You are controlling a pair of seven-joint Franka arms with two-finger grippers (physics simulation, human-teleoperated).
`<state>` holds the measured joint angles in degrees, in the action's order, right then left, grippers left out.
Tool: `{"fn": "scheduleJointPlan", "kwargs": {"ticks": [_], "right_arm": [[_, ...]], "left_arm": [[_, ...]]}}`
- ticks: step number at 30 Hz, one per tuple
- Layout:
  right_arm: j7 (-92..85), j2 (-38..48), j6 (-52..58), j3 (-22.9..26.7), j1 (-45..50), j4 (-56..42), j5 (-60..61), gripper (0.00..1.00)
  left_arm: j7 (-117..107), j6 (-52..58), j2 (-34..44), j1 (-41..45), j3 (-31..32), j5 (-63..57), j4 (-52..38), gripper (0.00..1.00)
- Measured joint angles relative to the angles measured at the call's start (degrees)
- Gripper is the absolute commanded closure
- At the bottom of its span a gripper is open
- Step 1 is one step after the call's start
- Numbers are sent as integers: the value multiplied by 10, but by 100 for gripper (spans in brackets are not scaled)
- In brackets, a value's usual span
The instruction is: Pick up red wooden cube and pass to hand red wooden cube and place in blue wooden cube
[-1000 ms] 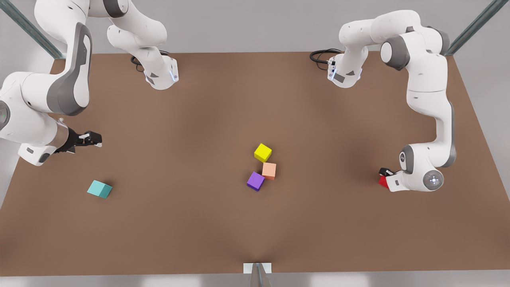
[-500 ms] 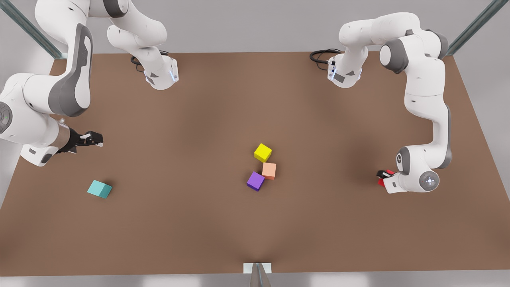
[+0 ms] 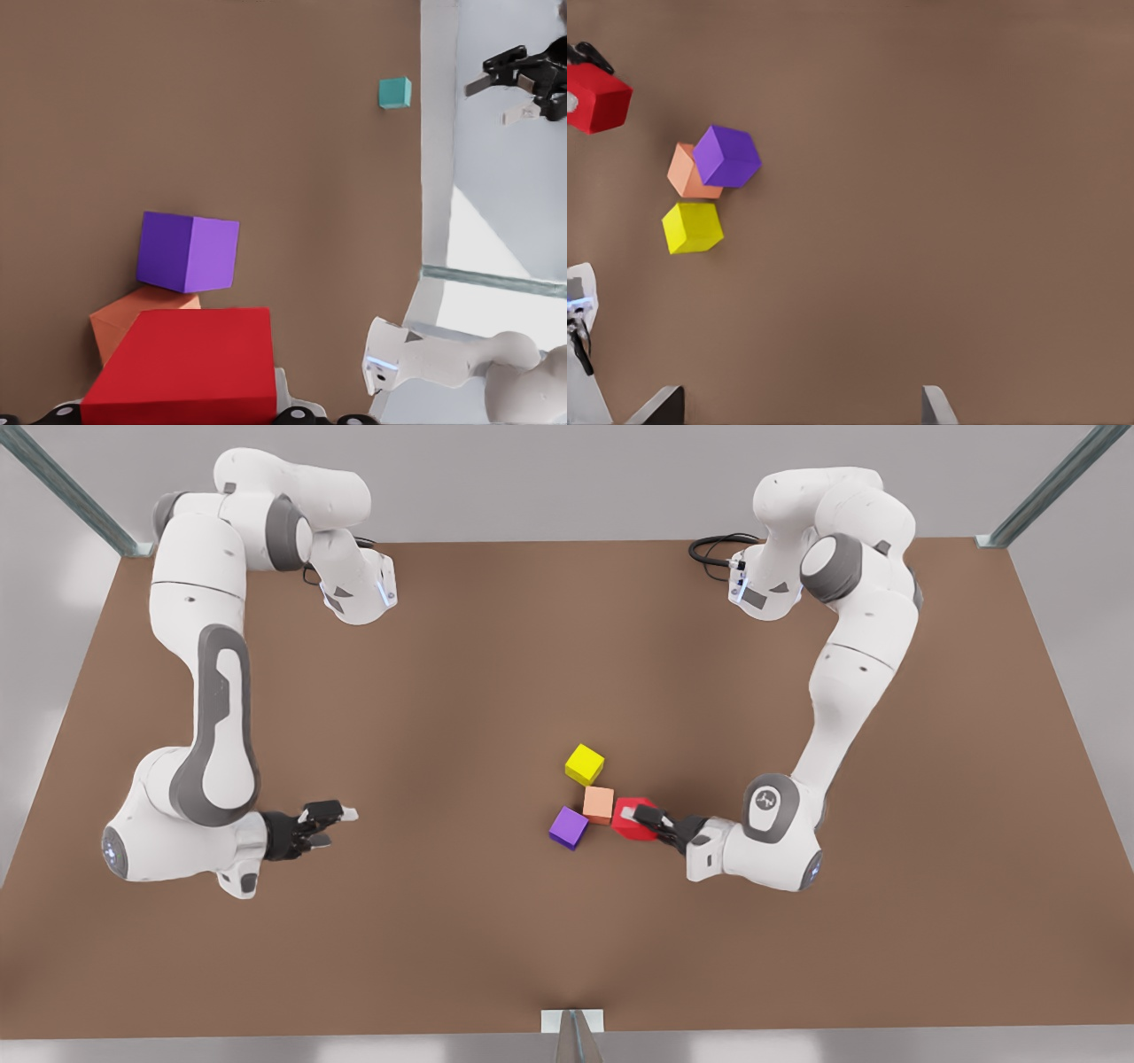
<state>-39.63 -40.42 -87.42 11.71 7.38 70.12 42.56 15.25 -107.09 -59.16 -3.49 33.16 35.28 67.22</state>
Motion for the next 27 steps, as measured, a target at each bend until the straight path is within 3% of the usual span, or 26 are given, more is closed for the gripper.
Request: {"fn": "scheduleJointPlan", "kwargs": {"ticks": [6,10,13,18,27], "right_arm": [[-202,-80,-25,-4,2,-24,194,0],[-351,-139,-42,-59,6,-74,278,0],[-447,-155,-62,-108,9,-74,310,0],[-577,-161,-79,-140,16,-63,338,0],[-737,-162,-94,-149,40,-36,400,0]], "left_arm": [[-62,-28,-28,-18,7,160,-2,32],[-93,-70,-26,19,54,185,-14,32],[-106,-97,-51,39,64,195,-40,32],[-107,-120,-61,49,70,203,-50,32],[-70,-141,-67,67,71,210,-50,32]]}}
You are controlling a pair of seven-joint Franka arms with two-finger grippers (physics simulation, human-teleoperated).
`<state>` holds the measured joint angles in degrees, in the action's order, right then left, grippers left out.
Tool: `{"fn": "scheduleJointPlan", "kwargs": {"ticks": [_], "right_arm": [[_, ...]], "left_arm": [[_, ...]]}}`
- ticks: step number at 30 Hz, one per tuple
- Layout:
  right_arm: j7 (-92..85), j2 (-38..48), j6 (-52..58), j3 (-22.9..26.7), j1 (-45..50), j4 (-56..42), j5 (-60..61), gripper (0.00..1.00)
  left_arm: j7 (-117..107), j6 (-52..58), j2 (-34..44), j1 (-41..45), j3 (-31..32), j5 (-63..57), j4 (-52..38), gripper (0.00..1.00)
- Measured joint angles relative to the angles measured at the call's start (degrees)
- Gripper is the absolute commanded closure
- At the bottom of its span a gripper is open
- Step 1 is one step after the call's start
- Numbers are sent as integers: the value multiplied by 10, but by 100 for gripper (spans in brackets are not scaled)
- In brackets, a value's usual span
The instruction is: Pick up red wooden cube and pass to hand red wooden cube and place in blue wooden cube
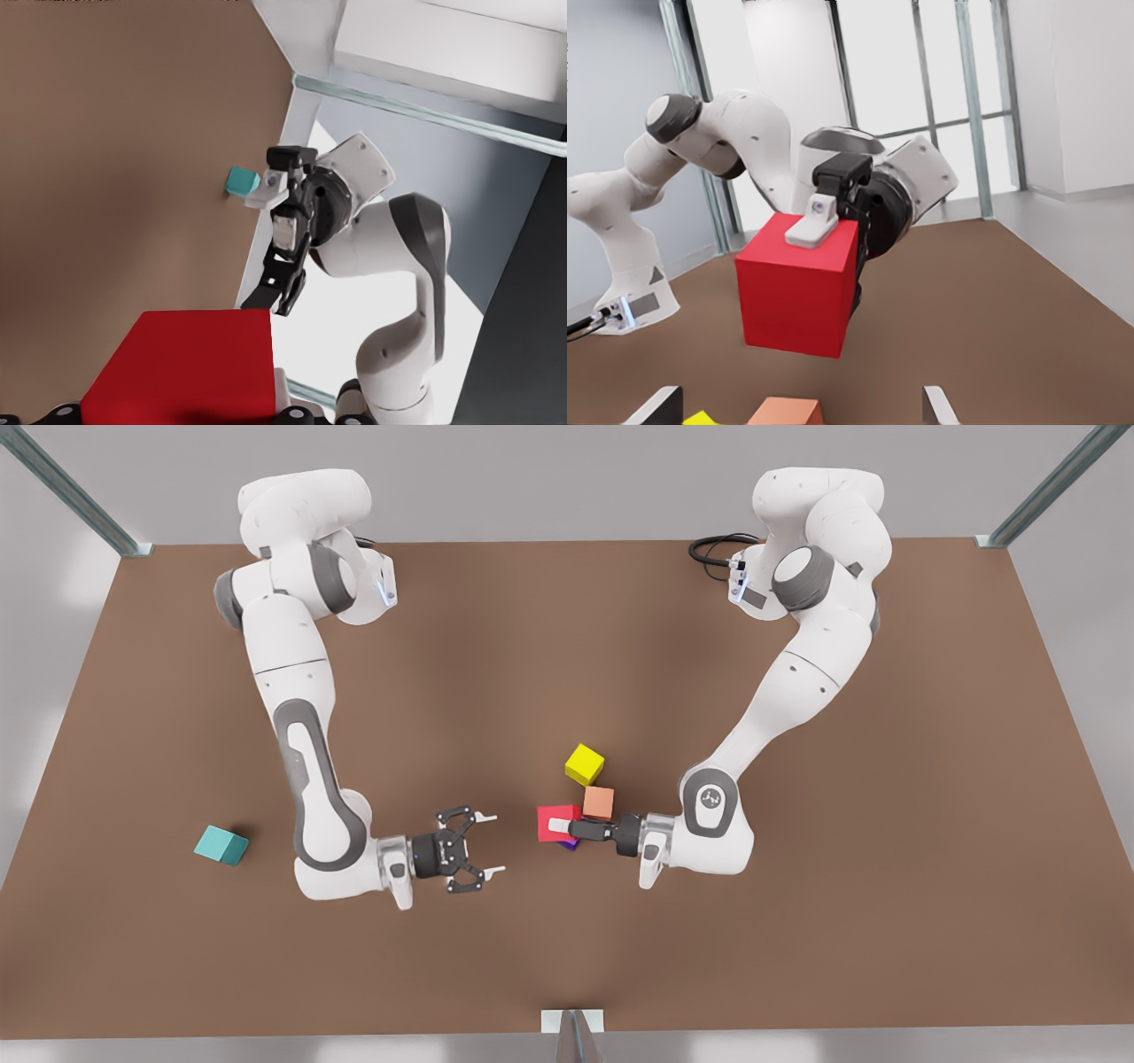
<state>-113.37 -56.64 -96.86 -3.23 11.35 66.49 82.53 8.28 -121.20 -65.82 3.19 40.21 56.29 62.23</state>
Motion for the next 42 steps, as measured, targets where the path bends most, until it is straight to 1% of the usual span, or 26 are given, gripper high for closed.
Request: {"fn": "scheduleJointPlan", "kwargs": {"ticks": [6,12,17,21,29,40,41,42], "right_arm": [[-69,1,-20,-2,21,10,41,0],[-119,3,-38,-11,22,13,54,0],[-150,35,-41,-14,19,62,61,0],[-170,42,-43,-24,23,82,72,0],[-199,35,-57,-39,25,86,85,0],[-223,29,-86,-40,48,85,102,0],[-224,28,-88,-40,49,85,104,1],[-226,28,-90,-40,50,86,106,10]], "left_arm": [[34,-8,-1,5,1,1,-1,32],[61,-13,-5,6,2,4,0,32],[78,-14,-6,5,2,6,0,32],[89,-14,-6,5,2,11,0,32],[104,-15,-6,5,2,21,0,32],[116,-42,-12,19,13,30,-3,32],[117,-44,-12,19,13,31,-3,32],[117,-46,-12,19,13,31,-3,32]]}}
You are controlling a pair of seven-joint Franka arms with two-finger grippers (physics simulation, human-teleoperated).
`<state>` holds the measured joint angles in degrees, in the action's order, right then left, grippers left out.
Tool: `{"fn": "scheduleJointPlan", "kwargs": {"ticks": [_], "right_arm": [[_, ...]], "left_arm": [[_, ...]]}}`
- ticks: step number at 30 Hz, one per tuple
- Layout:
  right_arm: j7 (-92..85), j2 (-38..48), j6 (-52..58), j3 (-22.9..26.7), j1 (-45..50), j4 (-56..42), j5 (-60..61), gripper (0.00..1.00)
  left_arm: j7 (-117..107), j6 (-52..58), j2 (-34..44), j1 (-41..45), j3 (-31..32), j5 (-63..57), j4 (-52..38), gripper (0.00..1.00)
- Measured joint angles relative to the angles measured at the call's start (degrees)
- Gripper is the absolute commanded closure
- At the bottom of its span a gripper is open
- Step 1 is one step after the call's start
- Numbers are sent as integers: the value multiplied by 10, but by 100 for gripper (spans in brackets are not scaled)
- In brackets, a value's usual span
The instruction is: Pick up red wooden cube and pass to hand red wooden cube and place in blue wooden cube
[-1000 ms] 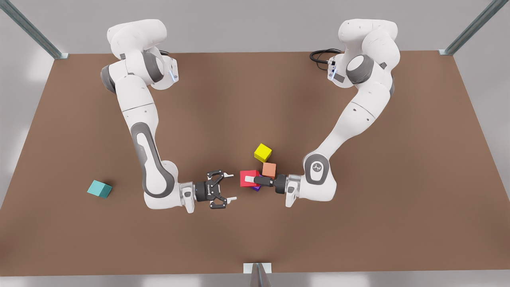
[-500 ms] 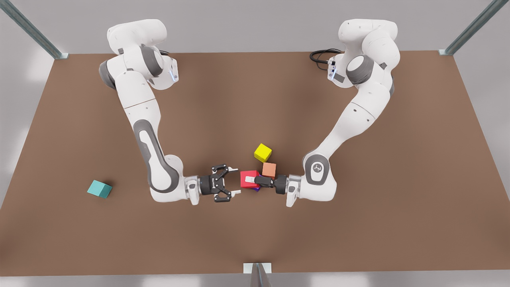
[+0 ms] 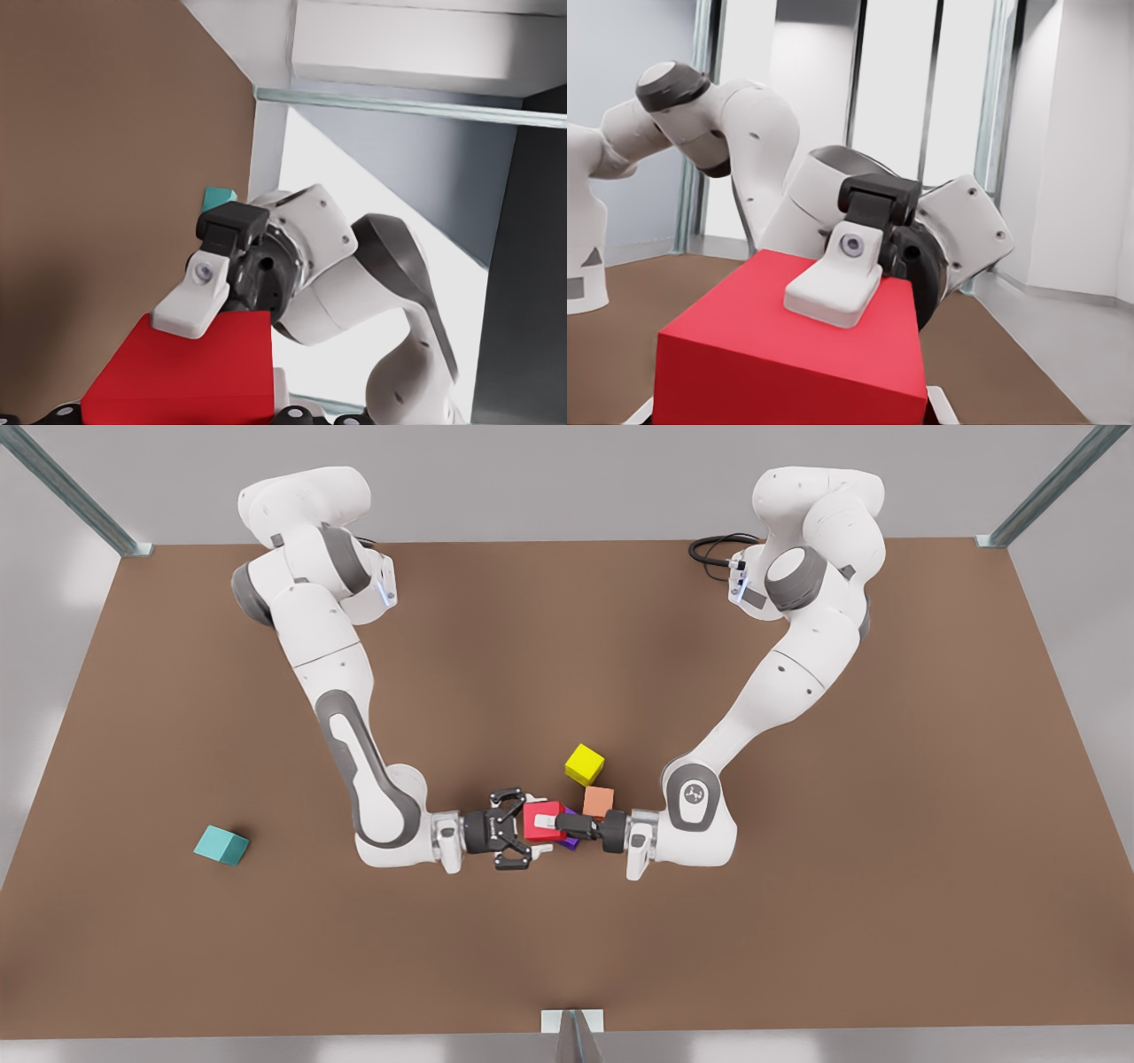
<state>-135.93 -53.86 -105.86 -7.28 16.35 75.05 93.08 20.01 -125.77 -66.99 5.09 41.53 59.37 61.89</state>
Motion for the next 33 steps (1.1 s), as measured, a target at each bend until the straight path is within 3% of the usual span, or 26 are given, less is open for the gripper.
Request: {"fn": "scheduleJointPlan", "kwargs": {"ticks": [1,2,3,11,16,18,20,23,24,25,26,27,29,33], "right_arm": [[-1,-1,-1,0,0,0,1,31],[-2,-1,-3,0,1,0,1,39],[-3,-1,-4,0,1,0,2,40],[-10,-2,-7,1,1,0,3,40],[-11,4,1,6,-39,-2,-37,40],[-11,15,12,8,-98,-7,-132,40],[-7,60,31,20,-151,-8,-278,40],[2,134,60,71,-179,-11,-509,40],[4,150,68,90,-182,-9,-574,40],[4,159,75,113,-183,-8,-629,40],[4,164,80,136,-184,-6,-678,40],[3,169,82,152,-184,0,-720,40],[1,188,64,173,-185,42,-781,40],[-1,216,-19,179,-182,129,-858,40]], "left_arm": [[1,-1,0,0,0,0,0,32],[1,-2,0,0,0,1,0,15],[3,-2,0,0,0,2,1,0],[12,-1,4,-12,-1,2,3,0],[14,49,13,-109,0,-42,10,0],[5,121,58,-199,1,-142,0,0],[-5,236,135,-266,2,-339,-31,0],[-25,366,201,-324,-6,-586,-34,0],[-27,374,275,-295,-86,-631,44,0],[-27,354,388,-185,-241,-636,187,0],[-27,337,454,-102,-342,-631,271,0],[-28,331,470,-62,-393,-628,284,0],[-28,344,445,-35,-425,-624,232,0],[-36,395,412,-18,-404,-628,107,0]]}}
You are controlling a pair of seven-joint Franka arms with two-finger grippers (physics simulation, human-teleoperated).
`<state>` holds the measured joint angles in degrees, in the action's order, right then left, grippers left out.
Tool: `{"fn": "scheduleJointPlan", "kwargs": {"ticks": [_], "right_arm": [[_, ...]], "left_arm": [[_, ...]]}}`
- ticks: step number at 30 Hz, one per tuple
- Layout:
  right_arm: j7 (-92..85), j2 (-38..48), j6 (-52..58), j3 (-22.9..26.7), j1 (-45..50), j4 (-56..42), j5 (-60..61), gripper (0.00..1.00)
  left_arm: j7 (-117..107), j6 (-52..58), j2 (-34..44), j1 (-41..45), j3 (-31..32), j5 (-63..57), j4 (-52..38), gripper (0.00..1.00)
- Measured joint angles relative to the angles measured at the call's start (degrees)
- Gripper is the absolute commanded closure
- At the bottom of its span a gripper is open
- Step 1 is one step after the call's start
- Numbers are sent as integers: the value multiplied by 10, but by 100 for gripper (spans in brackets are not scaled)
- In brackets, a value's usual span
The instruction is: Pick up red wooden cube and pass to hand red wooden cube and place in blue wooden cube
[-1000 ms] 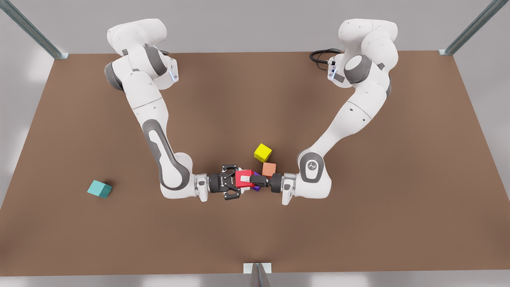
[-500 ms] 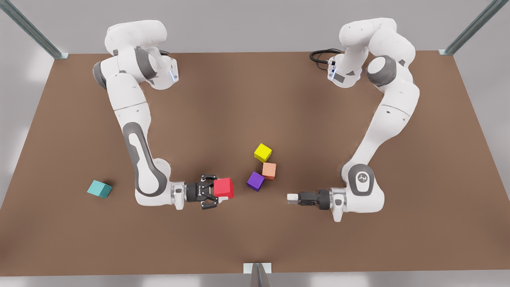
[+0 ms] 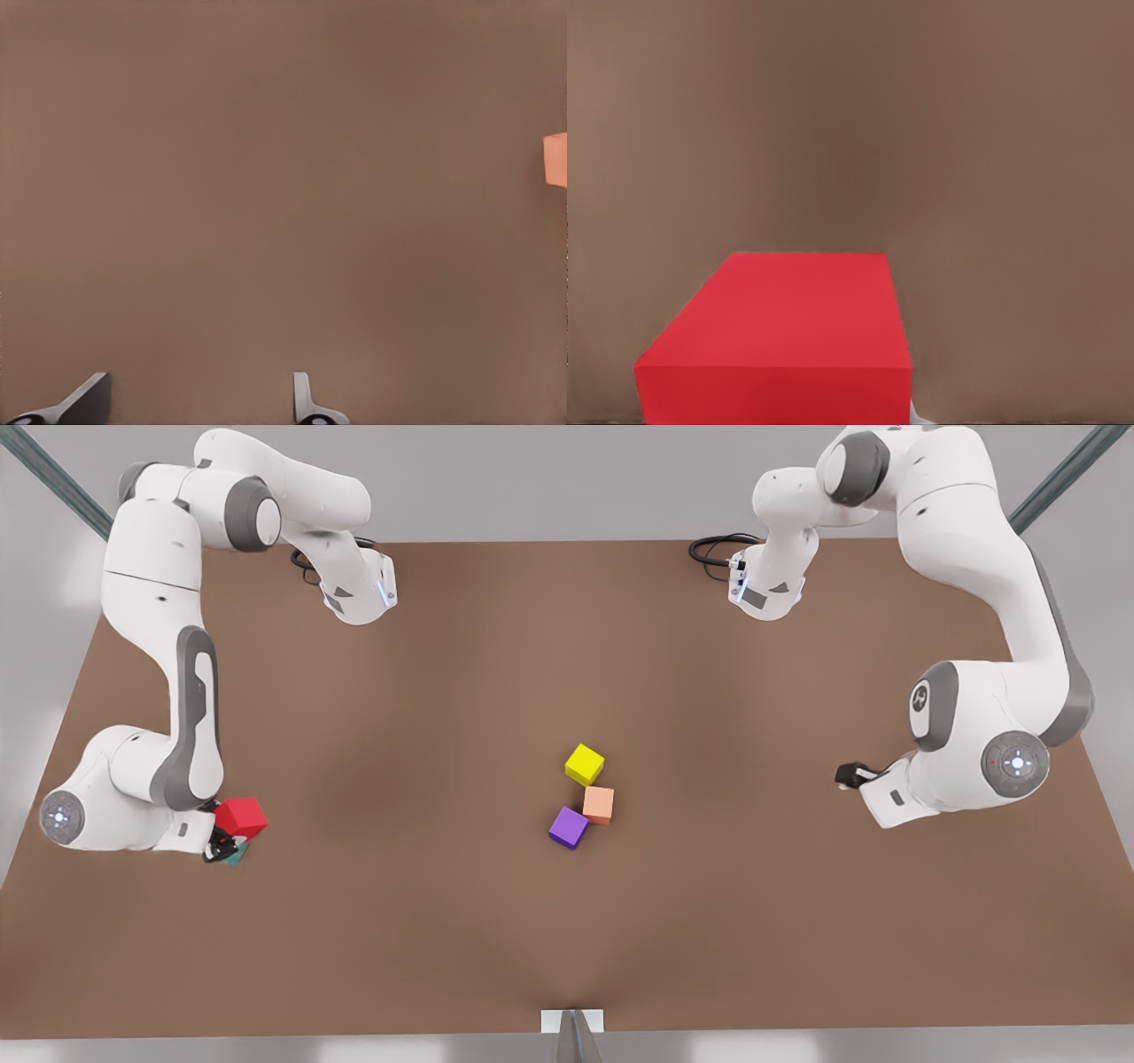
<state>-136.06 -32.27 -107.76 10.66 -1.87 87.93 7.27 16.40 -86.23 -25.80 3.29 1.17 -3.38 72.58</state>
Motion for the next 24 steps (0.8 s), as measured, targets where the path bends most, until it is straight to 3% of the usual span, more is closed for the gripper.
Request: {"fn": "scheduleJointPlan", "kwargs": {"ticks": [6,11,24], "right_arm": [[-12,3,-147,0,-22,59,-48,40],[-26,-9,-239,-2,-53,70,-52,39],[-59,-10,-317,-5,-77,131,-22,39]], "left_arm": [[-24,30,-5,1,8,1,-12,0],[-46,18,23,0,10,2,43,0],[-85,27,23,5,10,1,44,0]]}}
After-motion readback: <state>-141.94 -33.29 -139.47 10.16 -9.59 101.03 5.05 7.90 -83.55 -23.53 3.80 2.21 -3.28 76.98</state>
